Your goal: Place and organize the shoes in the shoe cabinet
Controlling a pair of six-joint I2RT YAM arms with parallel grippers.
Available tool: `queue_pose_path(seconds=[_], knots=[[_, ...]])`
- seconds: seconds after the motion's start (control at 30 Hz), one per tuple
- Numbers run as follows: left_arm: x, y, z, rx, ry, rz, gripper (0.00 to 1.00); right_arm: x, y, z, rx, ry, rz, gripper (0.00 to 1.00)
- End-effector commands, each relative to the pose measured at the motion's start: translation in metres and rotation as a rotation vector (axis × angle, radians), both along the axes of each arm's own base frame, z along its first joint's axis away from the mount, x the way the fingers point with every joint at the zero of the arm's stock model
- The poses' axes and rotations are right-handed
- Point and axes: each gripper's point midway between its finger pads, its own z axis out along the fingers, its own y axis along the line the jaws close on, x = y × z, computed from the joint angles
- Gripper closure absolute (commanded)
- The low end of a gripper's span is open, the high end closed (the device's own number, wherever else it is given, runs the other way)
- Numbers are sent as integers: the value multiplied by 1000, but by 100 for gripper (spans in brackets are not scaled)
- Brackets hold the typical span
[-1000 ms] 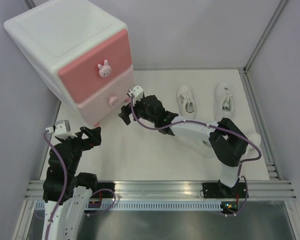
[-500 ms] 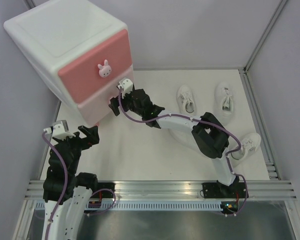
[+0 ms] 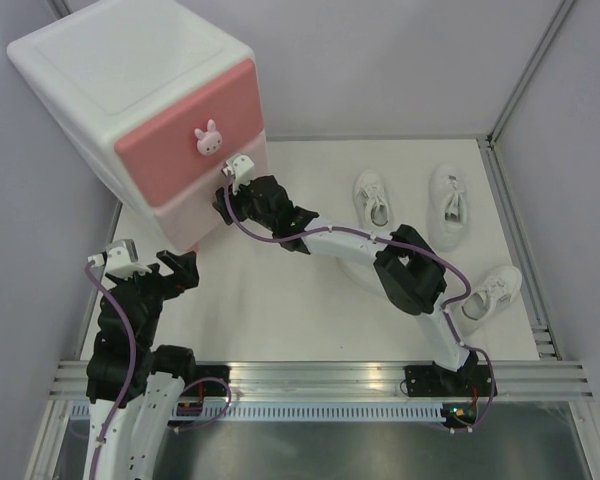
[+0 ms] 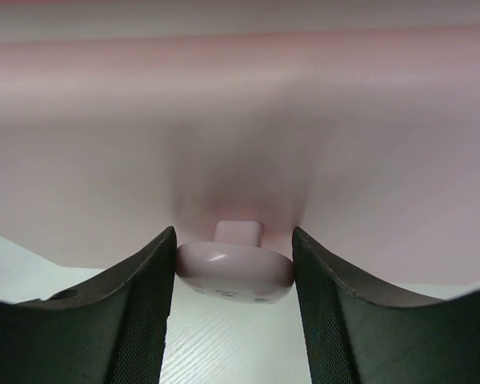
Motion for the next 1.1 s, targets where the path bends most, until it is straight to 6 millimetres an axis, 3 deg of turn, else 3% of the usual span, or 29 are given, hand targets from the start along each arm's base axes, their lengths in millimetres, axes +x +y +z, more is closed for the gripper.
queue_pose_path(seconds=[0.0, 0.1, 0.17, 0.2, 0.33, 0.63, 0.67, 0.7, 0.77, 0.8, 0.9, 1.07], knots=[[4, 1, 6, 10, -22, 7, 0, 2, 7, 16, 35, -21, 3, 55], [4, 1, 6, 10, -22, 6, 0, -1, 1, 17, 29, -16, -5, 77], [4, 1, 6, 10, -22, 7, 0, -3, -4, 16, 19, -17, -7, 85], [5, 1, 6, 10, -20, 7, 0, -5, -8, 25, 25, -23, -8, 91], [4, 2, 6, 10, -22, 10, 0, -14, -18, 36, 16, -27, 2, 99], [4, 4, 7, 10, -25, 21, 0, -48, -48, 44, -47, 7, 63, 99], [4, 4, 6, 9, -22, 20, 0, -54, -54, 32, -69, 26, 65, 99], [3, 4, 7, 10, -23, 20, 0, -58, -61, 42, -60, 18, 63, 99], [3, 4, 7, 8, -23, 20, 0, -67, -72, 30, -86, 39, 64, 99], [3, 4, 7, 7, -24, 22, 0, -72, -79, 38, -80, 40, 63, 99], [3, 5, 7, 8, -24, 26, 0, -90, -91, 36, -89, 60, 94, 99], [3, 5, 7, 9, -22, 31, 0, -115, -110, 24, -125, 101, 102, 99]])
